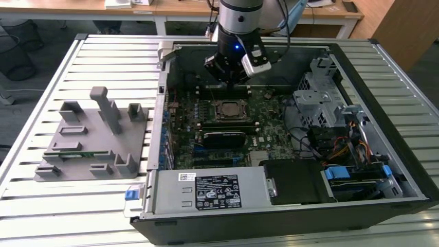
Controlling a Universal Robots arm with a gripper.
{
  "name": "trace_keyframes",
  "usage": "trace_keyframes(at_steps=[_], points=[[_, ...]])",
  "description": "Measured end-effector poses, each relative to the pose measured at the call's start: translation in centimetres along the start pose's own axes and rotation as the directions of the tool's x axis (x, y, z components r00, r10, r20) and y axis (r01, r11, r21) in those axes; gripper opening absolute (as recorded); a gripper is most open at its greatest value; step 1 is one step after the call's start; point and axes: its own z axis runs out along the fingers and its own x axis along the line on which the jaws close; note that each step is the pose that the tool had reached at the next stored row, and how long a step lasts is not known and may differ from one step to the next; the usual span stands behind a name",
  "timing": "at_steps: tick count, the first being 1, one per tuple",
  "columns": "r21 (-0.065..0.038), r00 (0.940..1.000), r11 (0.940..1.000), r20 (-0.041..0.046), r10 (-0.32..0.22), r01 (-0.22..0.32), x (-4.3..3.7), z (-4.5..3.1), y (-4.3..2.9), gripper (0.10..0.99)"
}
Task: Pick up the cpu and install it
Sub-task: 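Install the first cpu locking lever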
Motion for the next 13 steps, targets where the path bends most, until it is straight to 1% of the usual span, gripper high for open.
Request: trace_keyframes(at_steps=[2,4,7,10,11,13], points=[[0.0,0.9994,0.9994,-0.0009,-0.036,0.036,0.0,0.02,0.0,0.106],[0.001,0.9974,0.9974,-0.0018,-0.072,0.072,0.0,0.04,0.0,0.106],[0.001,0.9919,0.9919,-0.0032,-0.127,0.127,0.0,0.07,0.0,0.106],[0.002,0.9845,0.9845,-0.0045,-0.176,0.176,0.01,0.08,-0.01,0.106],[0.002,0.9833,0.9834,-0.0045,-0.182,0.182,0.13,0.1,-0.02,0.106],[0.002,0.9832,0.9833,-0.0042,-0.182,0.182,0.97,0.13,-0.11,0.106]])
